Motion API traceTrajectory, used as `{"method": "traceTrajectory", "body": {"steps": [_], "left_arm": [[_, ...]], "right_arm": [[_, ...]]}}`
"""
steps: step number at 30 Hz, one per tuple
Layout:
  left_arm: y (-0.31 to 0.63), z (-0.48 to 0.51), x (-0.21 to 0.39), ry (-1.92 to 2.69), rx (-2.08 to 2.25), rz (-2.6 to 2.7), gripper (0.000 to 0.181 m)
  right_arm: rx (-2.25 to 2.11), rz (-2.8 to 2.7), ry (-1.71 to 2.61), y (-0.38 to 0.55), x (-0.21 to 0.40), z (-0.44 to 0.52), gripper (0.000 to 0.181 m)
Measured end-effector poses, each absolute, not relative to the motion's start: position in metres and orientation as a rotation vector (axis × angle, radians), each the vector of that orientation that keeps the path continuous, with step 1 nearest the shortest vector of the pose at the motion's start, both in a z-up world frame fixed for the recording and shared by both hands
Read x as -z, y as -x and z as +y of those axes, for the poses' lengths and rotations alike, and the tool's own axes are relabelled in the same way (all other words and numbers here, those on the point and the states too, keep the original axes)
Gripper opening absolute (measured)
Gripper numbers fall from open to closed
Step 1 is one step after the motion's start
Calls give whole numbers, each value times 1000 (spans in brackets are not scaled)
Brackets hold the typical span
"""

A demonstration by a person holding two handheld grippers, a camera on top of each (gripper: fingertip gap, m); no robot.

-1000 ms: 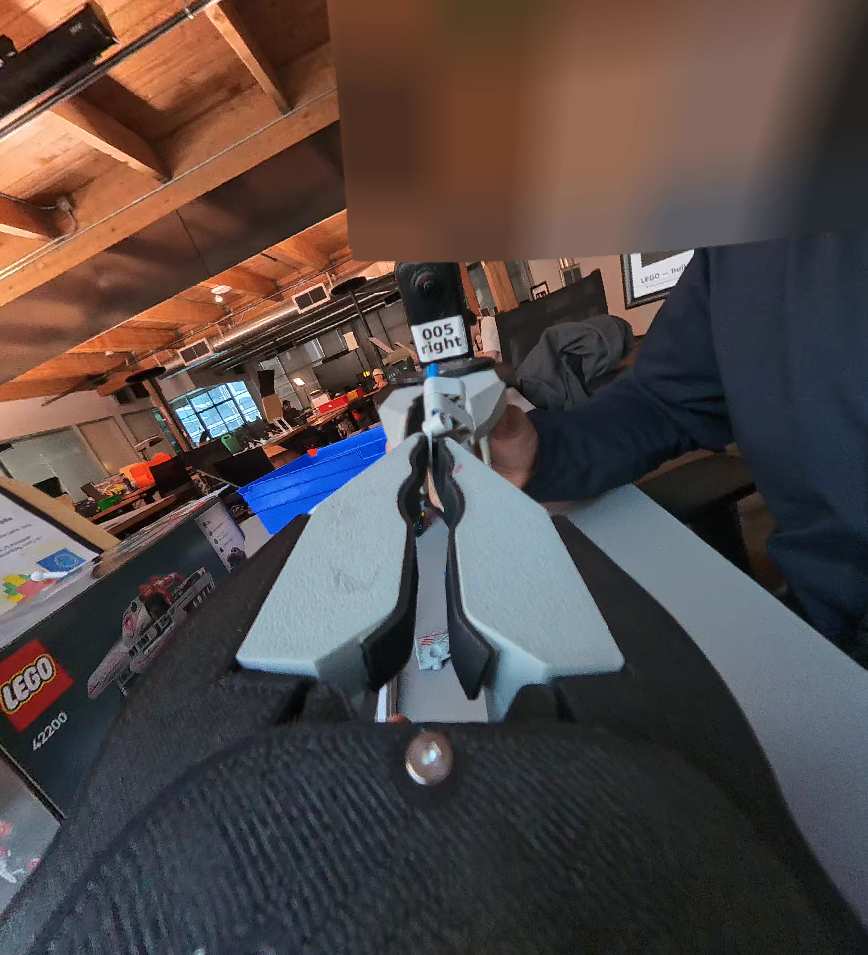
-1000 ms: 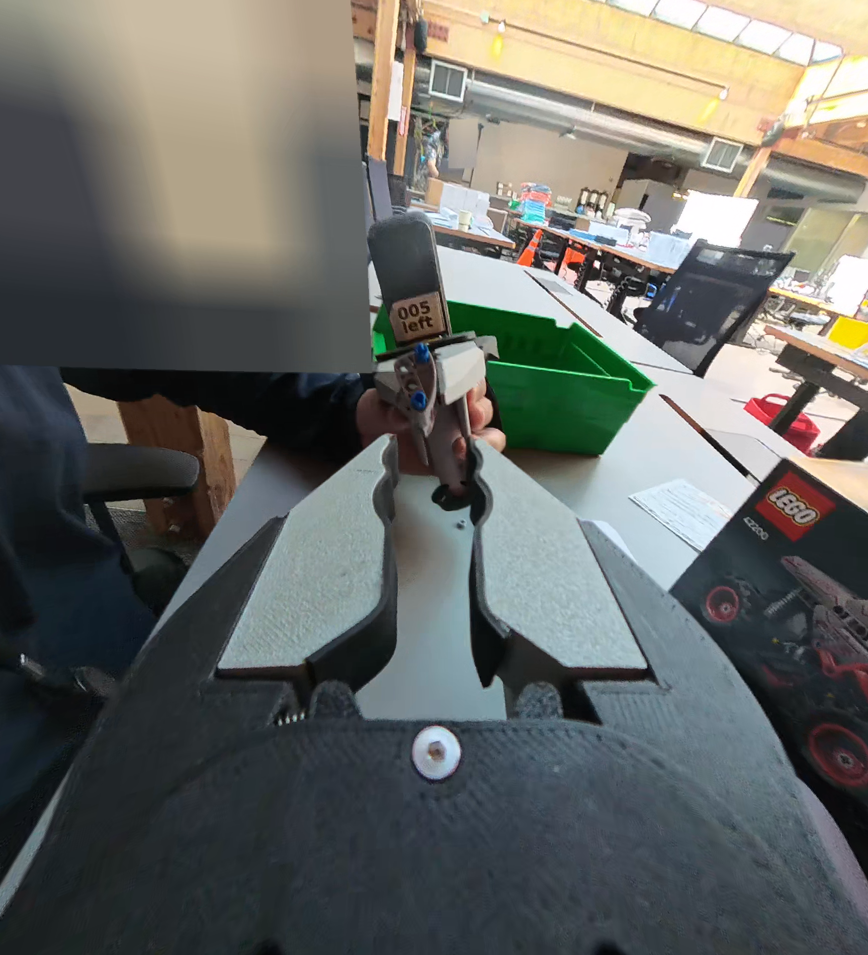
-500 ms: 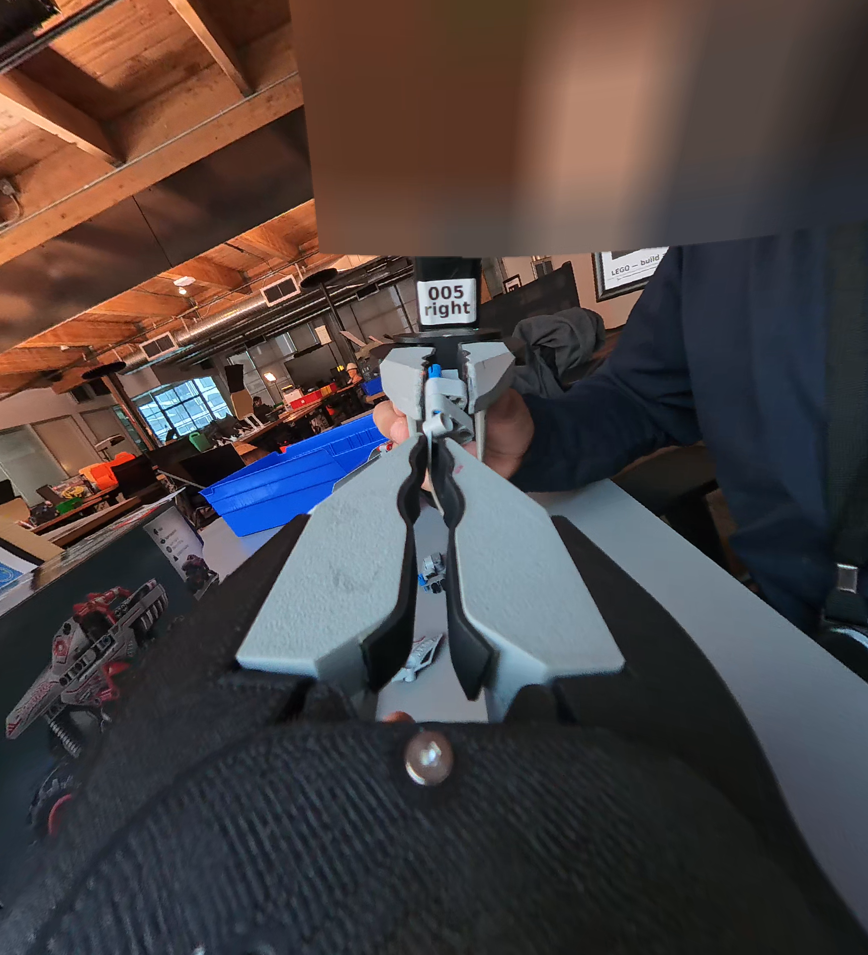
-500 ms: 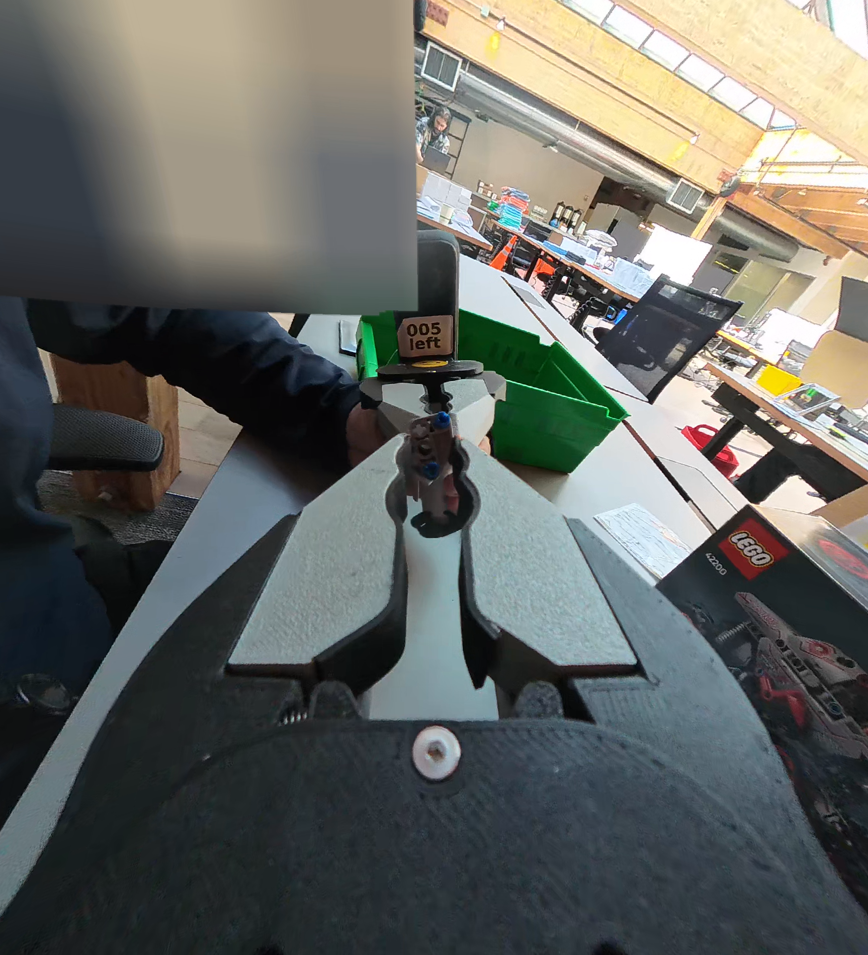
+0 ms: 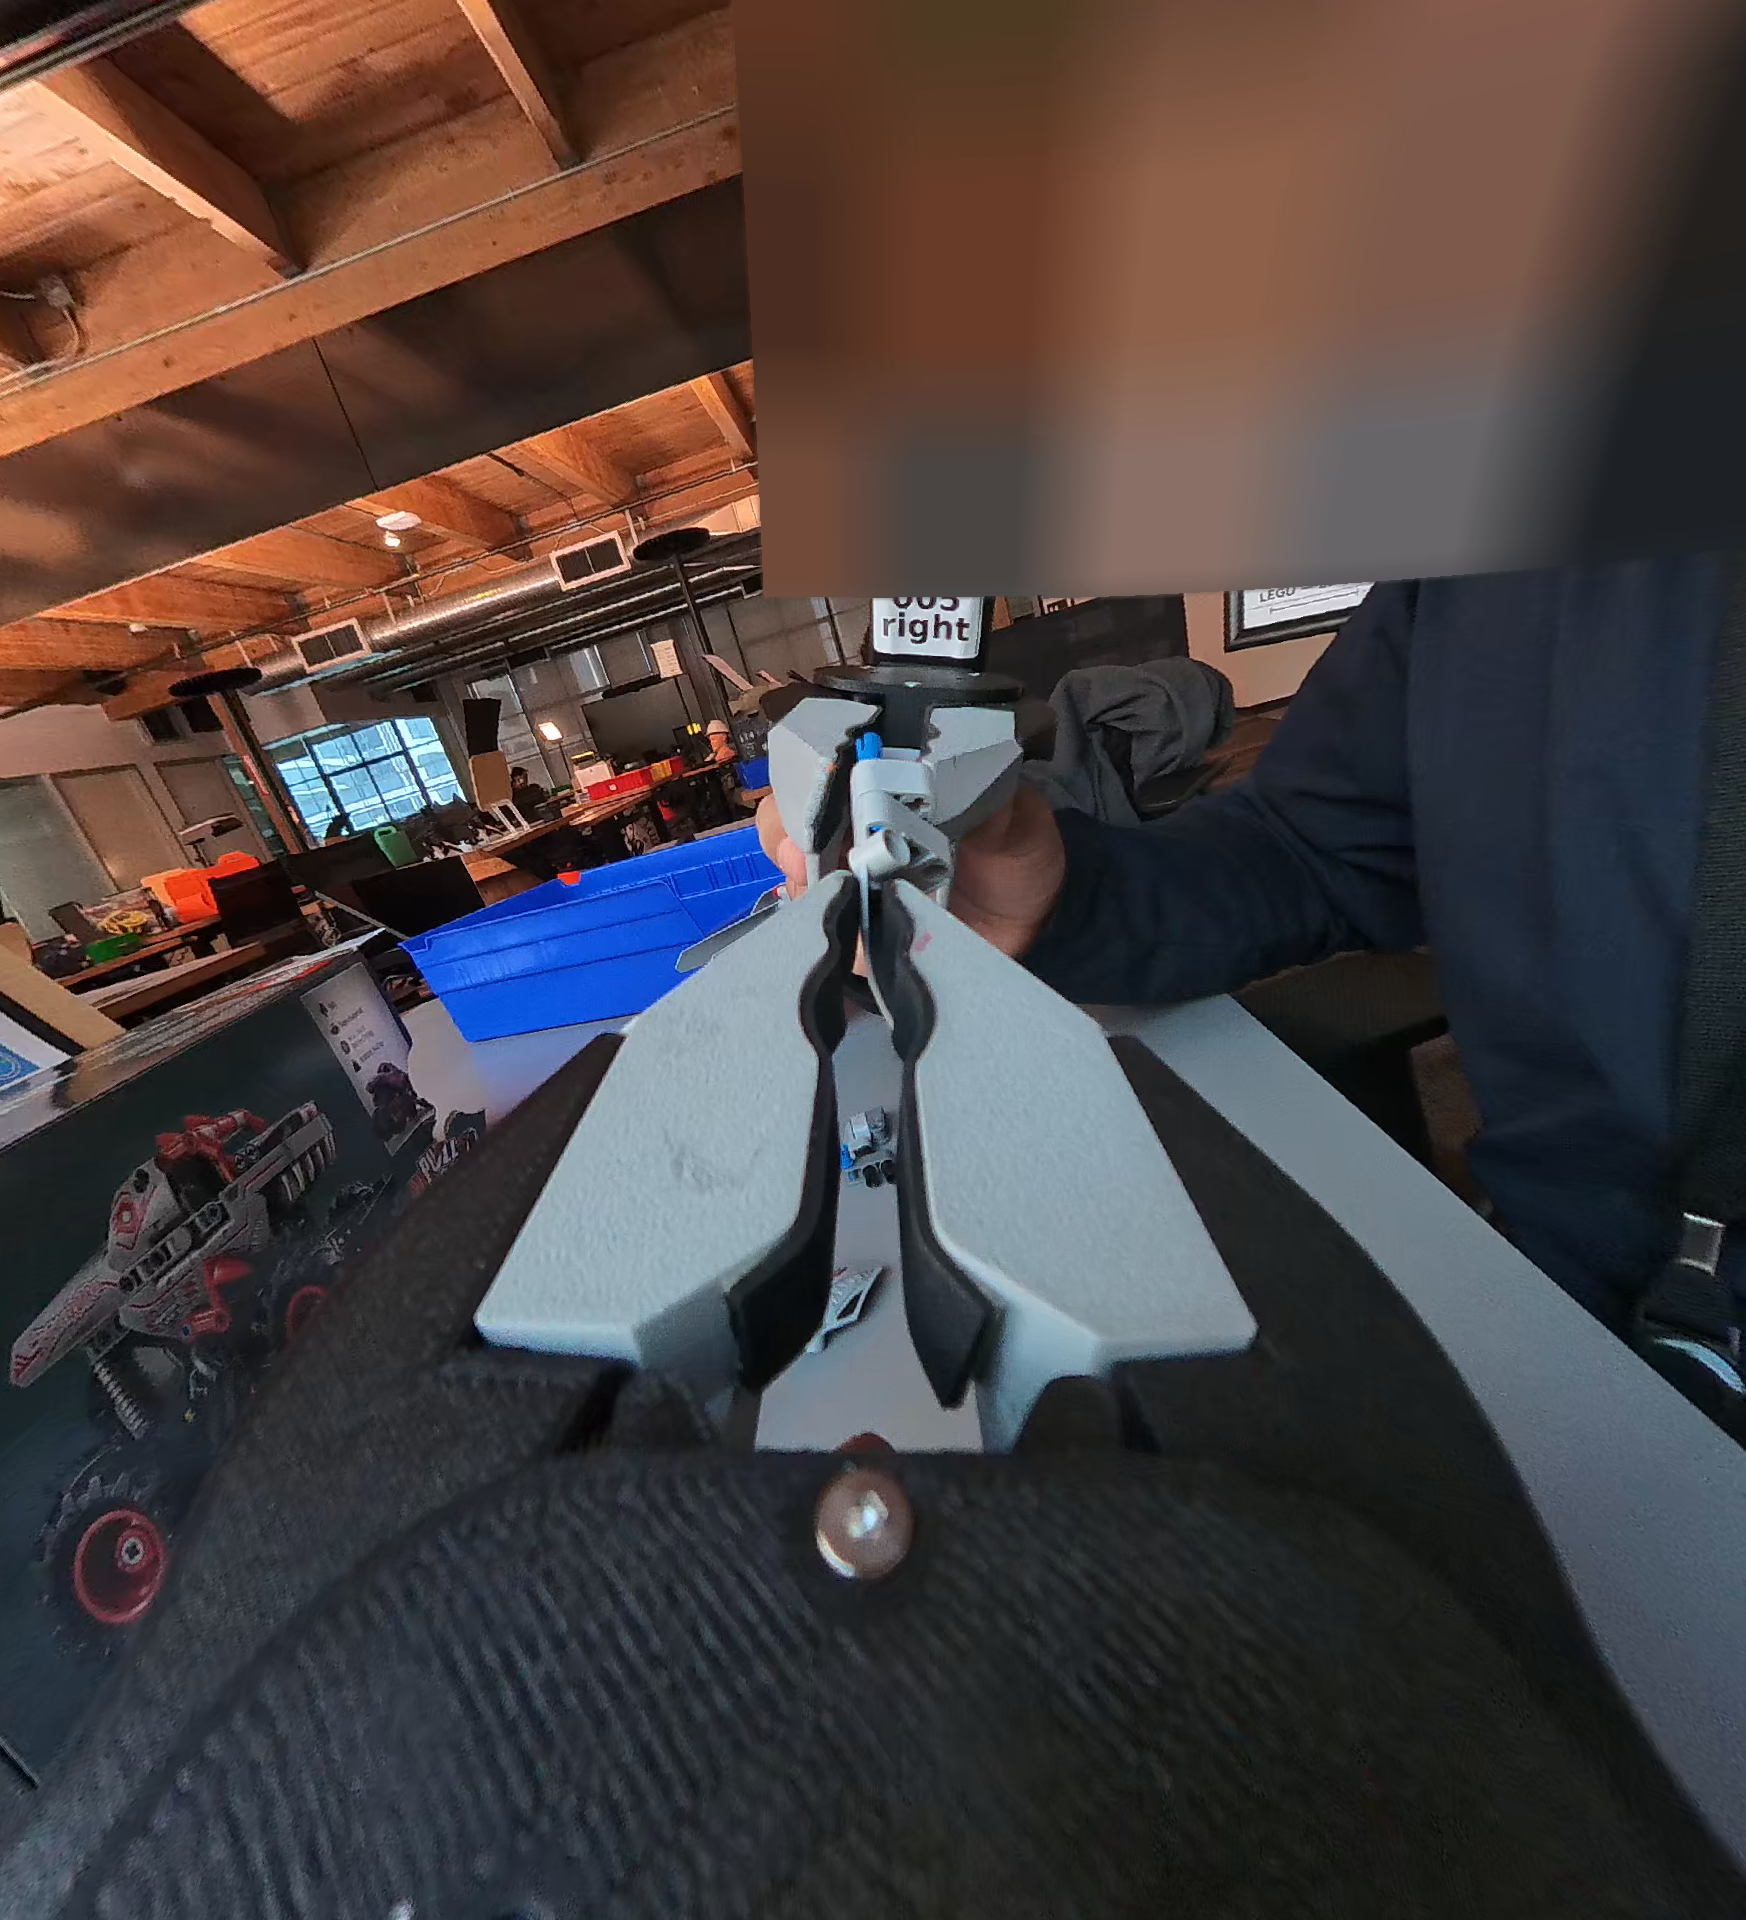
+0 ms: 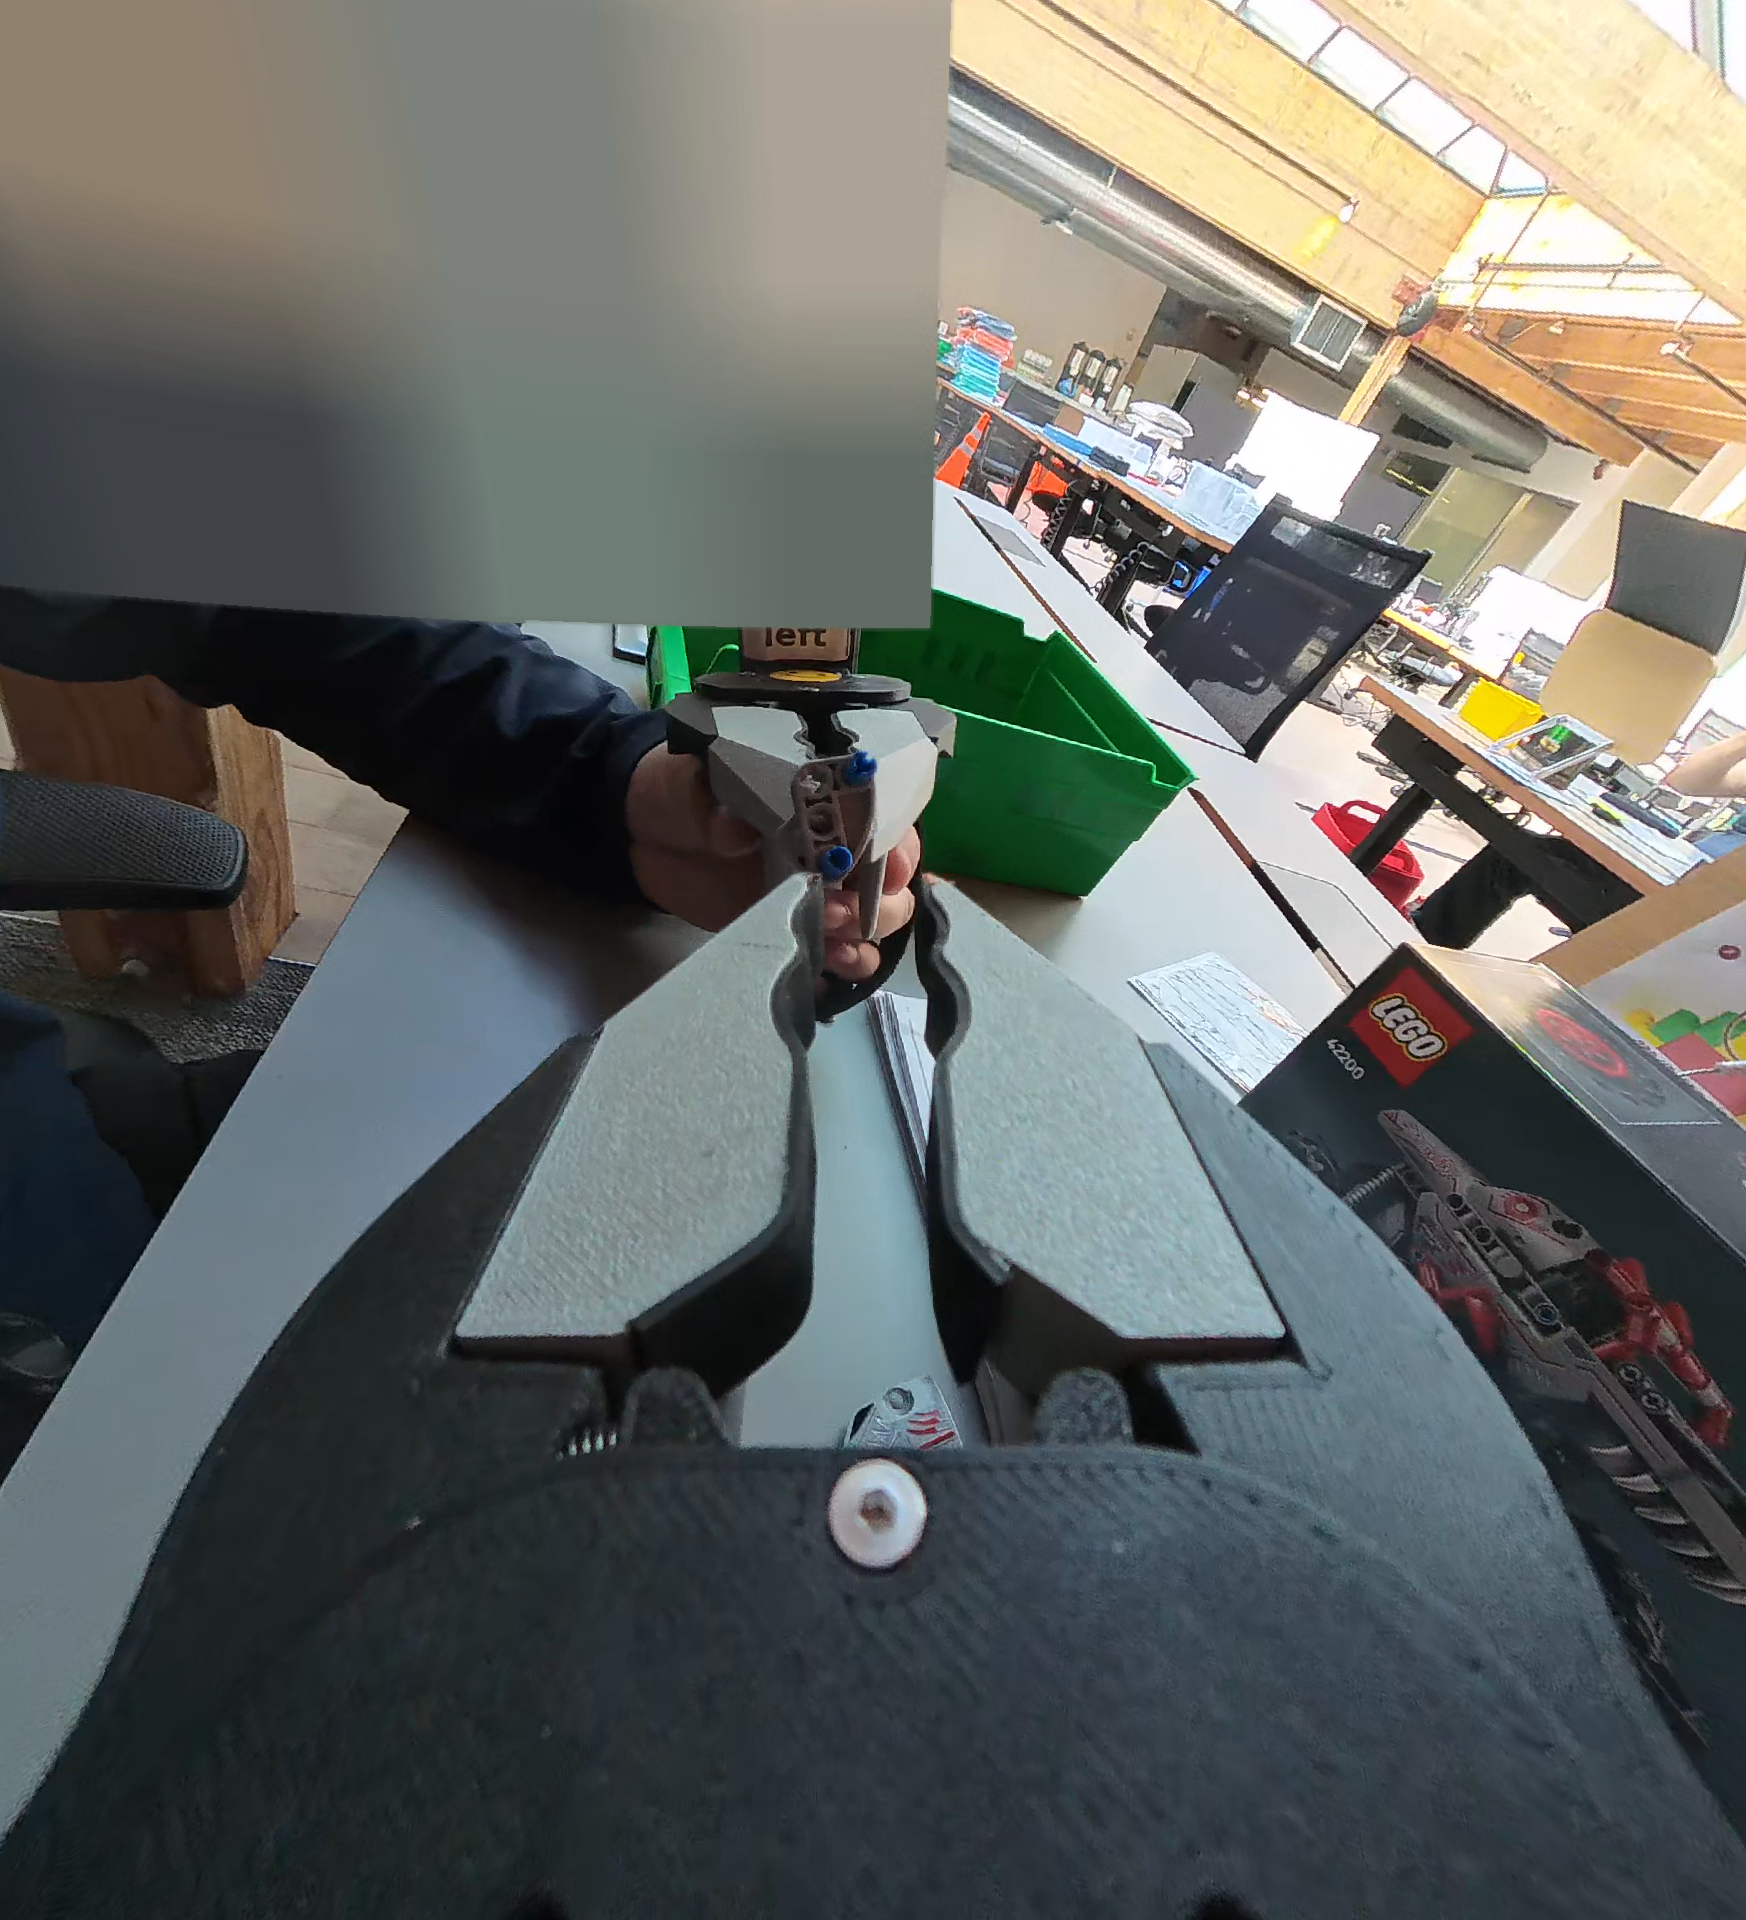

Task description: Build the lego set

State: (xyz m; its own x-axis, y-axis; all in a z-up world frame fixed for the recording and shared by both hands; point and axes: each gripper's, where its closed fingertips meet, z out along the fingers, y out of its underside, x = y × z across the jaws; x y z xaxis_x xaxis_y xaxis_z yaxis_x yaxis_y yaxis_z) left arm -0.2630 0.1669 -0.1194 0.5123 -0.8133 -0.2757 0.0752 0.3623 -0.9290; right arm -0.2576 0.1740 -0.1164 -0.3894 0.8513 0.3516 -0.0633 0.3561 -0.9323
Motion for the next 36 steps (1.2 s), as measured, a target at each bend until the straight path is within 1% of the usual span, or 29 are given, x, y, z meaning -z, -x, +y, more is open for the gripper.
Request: {"method": "traceTrajectory", "body": {"steps": [8,36], "left_arm": [[266,168,119,1054,751,822,0],[264,166,121,1053,722,850,0]], "right_arm": [[-1203,-1670,708,257,117,171,11],[-1208,-1679,702,257,118,169,11]]}}
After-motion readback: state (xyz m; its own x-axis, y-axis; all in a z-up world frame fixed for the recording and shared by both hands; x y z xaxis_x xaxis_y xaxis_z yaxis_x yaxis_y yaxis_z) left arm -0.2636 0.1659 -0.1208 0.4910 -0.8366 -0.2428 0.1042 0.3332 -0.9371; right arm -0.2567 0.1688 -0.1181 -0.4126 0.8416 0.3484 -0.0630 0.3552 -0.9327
